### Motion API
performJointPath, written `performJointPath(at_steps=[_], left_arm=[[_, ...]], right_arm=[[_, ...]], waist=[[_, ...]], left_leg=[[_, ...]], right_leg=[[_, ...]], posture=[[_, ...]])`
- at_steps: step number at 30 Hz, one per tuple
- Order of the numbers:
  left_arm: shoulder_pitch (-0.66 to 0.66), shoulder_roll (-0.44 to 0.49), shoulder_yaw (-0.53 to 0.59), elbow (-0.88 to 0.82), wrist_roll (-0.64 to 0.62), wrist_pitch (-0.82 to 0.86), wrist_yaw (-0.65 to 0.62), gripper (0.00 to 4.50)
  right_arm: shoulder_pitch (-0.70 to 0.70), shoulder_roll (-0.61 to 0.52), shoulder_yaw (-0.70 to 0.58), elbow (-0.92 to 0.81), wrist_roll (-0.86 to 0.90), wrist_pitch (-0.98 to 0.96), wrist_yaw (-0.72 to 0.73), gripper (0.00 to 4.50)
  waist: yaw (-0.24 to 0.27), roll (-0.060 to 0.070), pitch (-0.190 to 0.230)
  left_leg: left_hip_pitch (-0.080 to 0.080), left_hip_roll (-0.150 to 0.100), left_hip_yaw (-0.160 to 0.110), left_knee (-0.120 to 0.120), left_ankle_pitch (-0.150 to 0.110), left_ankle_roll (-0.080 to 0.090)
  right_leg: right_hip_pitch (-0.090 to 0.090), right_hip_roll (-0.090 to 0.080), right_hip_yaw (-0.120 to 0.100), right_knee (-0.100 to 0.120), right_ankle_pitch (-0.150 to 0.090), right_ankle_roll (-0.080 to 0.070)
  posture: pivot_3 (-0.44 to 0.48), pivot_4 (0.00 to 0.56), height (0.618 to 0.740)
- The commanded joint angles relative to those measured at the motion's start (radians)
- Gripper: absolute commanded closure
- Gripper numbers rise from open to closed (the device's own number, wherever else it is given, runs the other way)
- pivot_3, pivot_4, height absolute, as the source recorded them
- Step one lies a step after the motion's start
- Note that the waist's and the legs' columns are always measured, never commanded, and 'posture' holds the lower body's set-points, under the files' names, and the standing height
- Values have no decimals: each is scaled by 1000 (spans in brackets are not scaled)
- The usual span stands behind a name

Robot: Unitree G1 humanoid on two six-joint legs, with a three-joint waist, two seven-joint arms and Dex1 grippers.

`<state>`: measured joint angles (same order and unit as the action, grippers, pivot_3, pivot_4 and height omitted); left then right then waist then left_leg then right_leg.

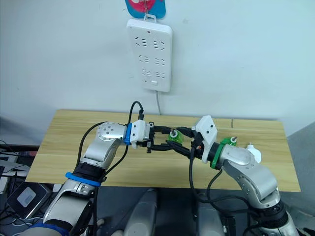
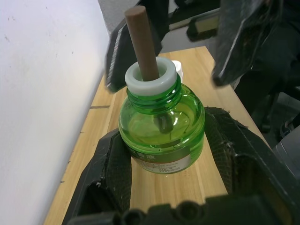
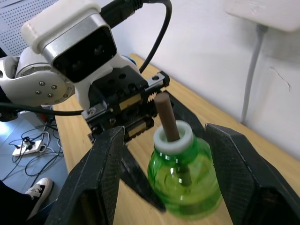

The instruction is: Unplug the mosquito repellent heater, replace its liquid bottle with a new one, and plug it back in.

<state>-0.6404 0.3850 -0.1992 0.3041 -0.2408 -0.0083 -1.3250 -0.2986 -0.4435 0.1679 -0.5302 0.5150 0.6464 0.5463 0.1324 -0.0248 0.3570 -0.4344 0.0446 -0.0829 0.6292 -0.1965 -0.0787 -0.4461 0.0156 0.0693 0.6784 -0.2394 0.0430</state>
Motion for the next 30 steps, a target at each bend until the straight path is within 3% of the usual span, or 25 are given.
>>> performJointPath(at_steps=[1,6,13,19,20,22,26,30], left_arm=[[-5,-13,-9,-37,-14,-10,-7,2300],[-15,-19,-11,-26,-15,-14,-5,2300],[-21,-31,-2,-24,-30,11,5,2300],[-2,-48,40,-81,-80,64,49,332],[7,-51,47,-97,-86,66,66,17],[26,-72,65,-136,-98,71,119,0],[77,-138,85,-239,-99,64,251,0],[114,-220,83,-311,-87,43,373,0]], right_arm=[[-13,18,16,10,-29,-39,7,2022],[-16,14,23,39,-89,-82,15,3615],[-6,21,3,27,-93,-103,34,3614],[4,106,-148,18,40,-13,-63,3614],[5,125,-191,21,82,18,-94,3614],[0,183,-299,36,210,99,-194,3614],[-24,292,-522,97,640,233,-490,3614],[-36,309,-562,114,1050,204,-752,3614]], waist=[[1,0,0],[2,0,0],[2,0,0],[2,-1,0],[2,-1,-1],[2,-1,-1],[2,-1,-4],[0,0,-4]], left_leg=[[0,0,0,0,0,0],[0,0,0,0,0,0],[0,0,0,0,0,0],[0,0,0,0,0,0],[0,0,0,0,0,0],[0,0,0,0,0,0],[0,0,-1,0,0,-1],[1,0,0,0,0,0]], right_leg=[[0,0,0,0,0,0],[0,0,0,0,0,0],[0,0,0,1,0,0],[0,0,0,1,3,-5],[0,0,0,1,3,-5],[1,0,0,1,3,-5],[1,-1,0,1,3,-5],[1,-1,0,1,4,-6]], posture=[[318,256,740],[318,258,740],[312,259,740],[303,258,740],[301,259,740],[295,260,740],[288,262,740],[289,266,740]])
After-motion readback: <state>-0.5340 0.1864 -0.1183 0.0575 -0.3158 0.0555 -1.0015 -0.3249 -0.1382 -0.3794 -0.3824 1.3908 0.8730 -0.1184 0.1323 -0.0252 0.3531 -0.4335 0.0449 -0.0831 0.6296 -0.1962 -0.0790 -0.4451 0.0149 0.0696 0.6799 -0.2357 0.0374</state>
